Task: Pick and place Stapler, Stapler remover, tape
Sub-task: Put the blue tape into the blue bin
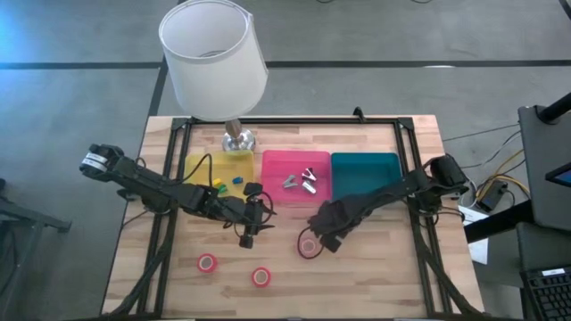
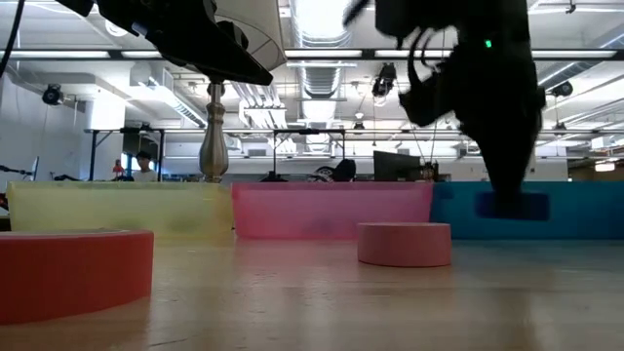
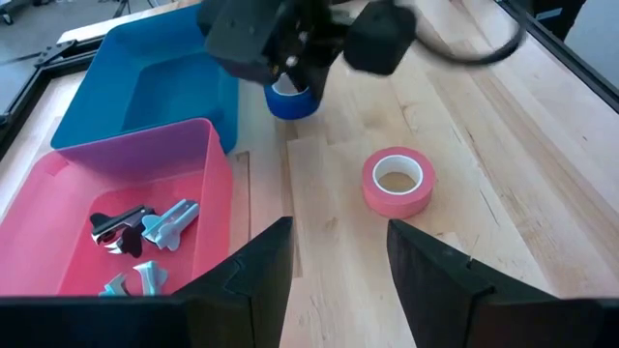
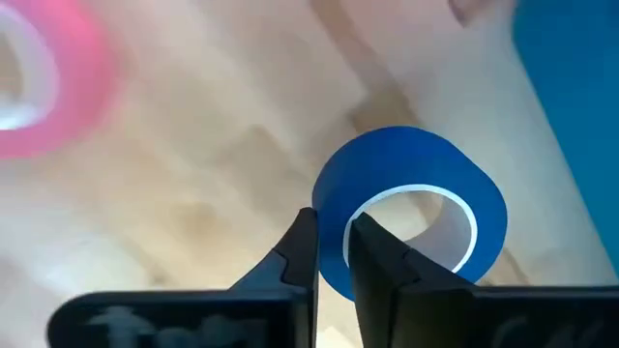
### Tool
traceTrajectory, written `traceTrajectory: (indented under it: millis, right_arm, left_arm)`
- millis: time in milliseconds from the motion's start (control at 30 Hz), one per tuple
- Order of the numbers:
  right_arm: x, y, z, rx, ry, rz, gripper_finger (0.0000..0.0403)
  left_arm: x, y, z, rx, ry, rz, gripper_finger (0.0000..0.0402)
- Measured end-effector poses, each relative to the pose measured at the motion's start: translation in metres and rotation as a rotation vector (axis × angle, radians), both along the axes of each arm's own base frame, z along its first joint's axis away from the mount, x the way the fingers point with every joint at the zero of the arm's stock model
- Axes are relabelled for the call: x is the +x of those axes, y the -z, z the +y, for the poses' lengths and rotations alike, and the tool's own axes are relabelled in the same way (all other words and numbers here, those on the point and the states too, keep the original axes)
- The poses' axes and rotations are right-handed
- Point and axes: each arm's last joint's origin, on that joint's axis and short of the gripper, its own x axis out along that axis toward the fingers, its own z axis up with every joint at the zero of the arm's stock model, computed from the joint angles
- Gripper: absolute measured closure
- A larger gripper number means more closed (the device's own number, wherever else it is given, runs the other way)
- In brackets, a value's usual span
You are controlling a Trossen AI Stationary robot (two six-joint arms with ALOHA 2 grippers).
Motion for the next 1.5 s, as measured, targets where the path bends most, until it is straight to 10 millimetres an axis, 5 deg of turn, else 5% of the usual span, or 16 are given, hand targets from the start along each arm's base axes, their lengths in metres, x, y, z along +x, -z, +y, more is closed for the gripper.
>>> traceTrajectory:
  millis: [267, 633, 1167, 1500]
  right_arm:
    - [0.018, -0.049, 0.015, -0.037, -0.161, -0.116, 0.0359]
    - [0.002, -0.082, -0.012, -0.391, -0.12, 0.057, 0.0357]
    - [-0.006, -0.042, -0.128, -0.326, -0.014, 0.281, 0.0355]
    - [-0.009, 0.0, -0.162, -0.184, -0.047, 0.157, 0.0355]
  left_arm:
    - [0.0, 0.001, 0.0, -0.001, -0.001, 0.002, 0.0229]
    - [-0.002, 0.005, 0.001, -0.031, -0.02, 0.016, 0.0229]
    - [-0.002, 0.005, 0.0, -0.108, -0.059, 0.011, 0.0229]
    - [-0.002, 0.005, 0.0, -0.158, -0.087, 0.013, 0.0229]
